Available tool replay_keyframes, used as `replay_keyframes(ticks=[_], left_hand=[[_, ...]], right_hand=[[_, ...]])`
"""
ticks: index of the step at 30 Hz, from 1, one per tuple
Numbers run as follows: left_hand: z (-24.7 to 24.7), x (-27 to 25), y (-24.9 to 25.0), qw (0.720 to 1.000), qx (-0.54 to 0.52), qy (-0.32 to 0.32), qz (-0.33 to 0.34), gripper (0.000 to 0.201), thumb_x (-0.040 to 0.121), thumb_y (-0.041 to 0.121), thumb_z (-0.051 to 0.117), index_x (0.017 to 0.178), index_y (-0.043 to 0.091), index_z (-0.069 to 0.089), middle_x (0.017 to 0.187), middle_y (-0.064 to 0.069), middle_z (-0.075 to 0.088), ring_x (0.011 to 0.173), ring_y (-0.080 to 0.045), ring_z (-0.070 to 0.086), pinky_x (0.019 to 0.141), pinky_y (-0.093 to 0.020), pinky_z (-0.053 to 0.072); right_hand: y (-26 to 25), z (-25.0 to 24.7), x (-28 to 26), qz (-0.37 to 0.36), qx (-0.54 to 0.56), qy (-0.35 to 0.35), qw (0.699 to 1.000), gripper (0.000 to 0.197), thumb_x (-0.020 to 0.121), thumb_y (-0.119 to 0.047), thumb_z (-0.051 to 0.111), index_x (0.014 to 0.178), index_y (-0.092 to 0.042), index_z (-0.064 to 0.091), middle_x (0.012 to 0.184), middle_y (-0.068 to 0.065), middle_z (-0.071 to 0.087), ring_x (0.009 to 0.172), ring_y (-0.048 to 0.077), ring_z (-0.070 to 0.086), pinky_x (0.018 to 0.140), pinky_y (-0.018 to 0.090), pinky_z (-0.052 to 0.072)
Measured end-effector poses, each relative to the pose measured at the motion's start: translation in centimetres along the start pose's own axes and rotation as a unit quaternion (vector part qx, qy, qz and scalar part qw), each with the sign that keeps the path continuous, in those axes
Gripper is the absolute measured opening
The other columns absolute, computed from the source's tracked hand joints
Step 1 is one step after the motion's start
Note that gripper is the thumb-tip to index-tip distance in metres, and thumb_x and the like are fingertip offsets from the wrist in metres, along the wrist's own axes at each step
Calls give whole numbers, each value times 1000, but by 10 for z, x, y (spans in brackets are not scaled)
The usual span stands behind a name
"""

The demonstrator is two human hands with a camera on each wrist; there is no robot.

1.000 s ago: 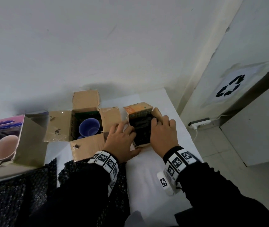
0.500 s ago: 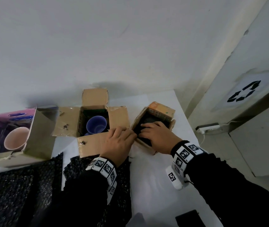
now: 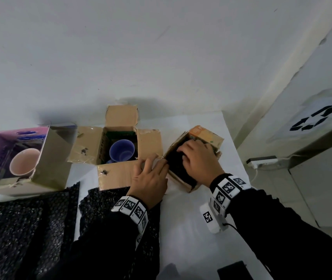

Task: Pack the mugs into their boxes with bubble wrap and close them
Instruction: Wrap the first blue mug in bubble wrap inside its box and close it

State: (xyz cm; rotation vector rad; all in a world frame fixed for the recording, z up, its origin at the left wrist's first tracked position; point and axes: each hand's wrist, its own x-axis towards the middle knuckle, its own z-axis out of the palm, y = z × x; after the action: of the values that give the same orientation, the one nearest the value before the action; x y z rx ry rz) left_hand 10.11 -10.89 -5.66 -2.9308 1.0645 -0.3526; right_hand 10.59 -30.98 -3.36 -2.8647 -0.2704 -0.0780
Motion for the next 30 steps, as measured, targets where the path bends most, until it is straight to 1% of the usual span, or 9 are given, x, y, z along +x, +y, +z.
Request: replay_keyframes(ticks=[3, 5, 9, 14, 17, 21, 25, 28, 30], left_hand=[[-3, 2, 0, 1000, 2, -16, -1, 46, 80, 45, 59, 118, 20, 62, 126, 4, 58, 122, -26, 45, 99, -47, 29], [-4, 2, 0, 1000, -3, -23, 0, 50, 80, 49, 57, 121, 20, 60, 126, 4, 58, 119, -26, 47, 97, -47, 29], [-5, 0, 0, 999, -15, -31, 1, 54, 80, 51, 52, 125, 20, 55, 126, 2, 57, 115, -26, 50, 95, -47, 32], [-6, 2, -1, 999, -22, -35, 7, 59, 80, 53, 51, 127, 19, 53, 121, 1, 59, 111, -26, 50, 95, -47, 33], [-7, 5, 1, 999, -19, -38, 11, 63, 79, 55, 50, 130, 17, 52, 117, 0, 59, 108, -25, 49, 95, -47, 34], [-8, 10, 3, 999, -4, -47, 21, 62, 77, 57, 50, 124, 16, 58, 118, -3, 55, 107, -26, 44, 93, -47, 35], [-9, 13, 3, 998, 7, -43, 33, 60, 74, 56, 56, 119, 17, 61, 138, -2, 50, 119, -29, 42, 96, -49, 32], [-10, 15, 3, 998, 19, -47, 41, 56, 75, 51, 58, 118, 16, 62, 134, -2, 54, 121, -30, 45, 97, -50, 29], [-9, 16, 6, 998, 12, -46, 35, 56, 73, 45, 61, 120, 16, 58, 128, -2, 57, 118, -31, 48, 96, -50, 29]], right_hand=[[8, -9, 13, -3, -22, -55, 998, 31, 93, -38, 54, 122, -28, 61, 114, -4, 59, 112, 22, 49, 93, 40, 34], [8, -11, 21, -29, -44, -81, 995, 27, 91, -33, 57, 116, -28, 64, 109, -4, 59, 112, 22, 48, 93, 38, 33], [10, -8, 27, -37, 4, -84, 996, 15, 93, -22, 53, 104, -22, 62, 104, -2, 55, 94, 22, 55, 70, 32, 42], [7, -2, 24, -37, 96, 16, 995, 11, 94, -13, 47, 102, -19, 50, 102, 2, 54, 70, 25, 54, 54, 41, 48], [7, 2, 23, -35, 106, 59, 992, 11, 91, -10, 51, 101, -15, 52, 94, 3, 58, 72, 24, 55, 56, 40, 48], [7, 7, 19, -43, 68, 65, 995, 9, 85, -8, 58, 92, -13, 57, 80, 3, 61, 74, 25, 56, 60, 34, 42], [11, 8, 19, -54, 20, 36, 998, 21, 81, -7, 59, 99, -12, 68, 98, 6, 68, 89, 27, 61, 79, 41, 50], [8, 5, 20, -43, 12, -22, 999, 35, 81, -4, 55, 114, -10, 63, 112, 8, 64, 89, 28, 62, 77, 38, 50], [7, 4, 22, -41, -8, -49, 998, 37, 85, -8, 52, 121, -12, 56, 117, 8, 63, 98, 27, 61, 83, 36, 46]])
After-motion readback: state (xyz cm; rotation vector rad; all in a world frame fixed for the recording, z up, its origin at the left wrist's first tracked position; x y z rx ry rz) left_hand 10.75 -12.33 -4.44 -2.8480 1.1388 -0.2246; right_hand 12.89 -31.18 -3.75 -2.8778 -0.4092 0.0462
